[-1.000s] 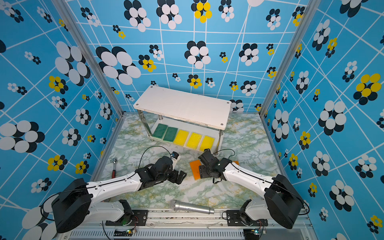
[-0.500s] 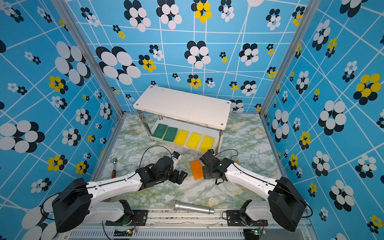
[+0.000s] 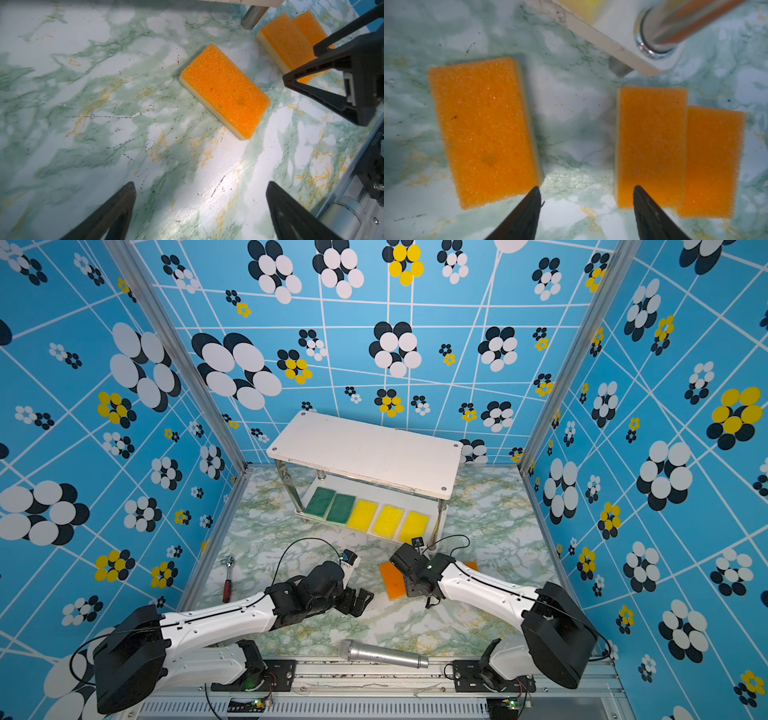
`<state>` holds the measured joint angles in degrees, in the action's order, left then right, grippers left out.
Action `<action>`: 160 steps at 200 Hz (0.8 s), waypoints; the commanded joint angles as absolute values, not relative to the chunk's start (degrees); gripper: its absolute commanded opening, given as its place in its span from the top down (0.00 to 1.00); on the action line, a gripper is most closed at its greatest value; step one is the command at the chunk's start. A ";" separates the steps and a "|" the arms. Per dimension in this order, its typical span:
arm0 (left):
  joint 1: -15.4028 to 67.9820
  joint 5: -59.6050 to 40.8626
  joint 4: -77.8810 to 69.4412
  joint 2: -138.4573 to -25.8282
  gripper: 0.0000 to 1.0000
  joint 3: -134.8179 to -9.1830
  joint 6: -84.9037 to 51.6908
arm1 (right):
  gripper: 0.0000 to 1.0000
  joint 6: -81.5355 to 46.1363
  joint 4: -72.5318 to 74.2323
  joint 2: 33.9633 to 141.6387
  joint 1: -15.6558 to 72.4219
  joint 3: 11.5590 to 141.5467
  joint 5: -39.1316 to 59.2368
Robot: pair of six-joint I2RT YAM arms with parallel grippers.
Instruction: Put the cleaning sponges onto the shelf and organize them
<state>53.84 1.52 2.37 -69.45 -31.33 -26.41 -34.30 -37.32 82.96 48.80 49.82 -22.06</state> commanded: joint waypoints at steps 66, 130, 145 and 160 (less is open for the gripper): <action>54.23 5.57 4.83 -67.22 0.01 -28.57 -26.93 | 0.28 -33.02 -39.64 100.17 53.73 59.34 -23.90; 54.14 6.78 4.56 -64.38 0.01 -26.44 -27.62 | 0.29 -28.37 -26.59 97.25 55.11 57.05 -5.36; 54.32 6.64 3.85 -64.89 0.01 -26.41 -28.24 | 0.28 -27.92 -24.66 95.12 55.11 55.86 -4.50; 54.77 6.59 3.09 -65.68 0.01 -26.50 -28.82 | 0.28 -27.38 -24.71 92.87 55.10 55.39 -4.84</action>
<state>54.04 5.91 4.21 -65.08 -27.38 -27.29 -29.28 -27.64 96.42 54.63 57.06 -9.87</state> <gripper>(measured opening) 0.990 0.717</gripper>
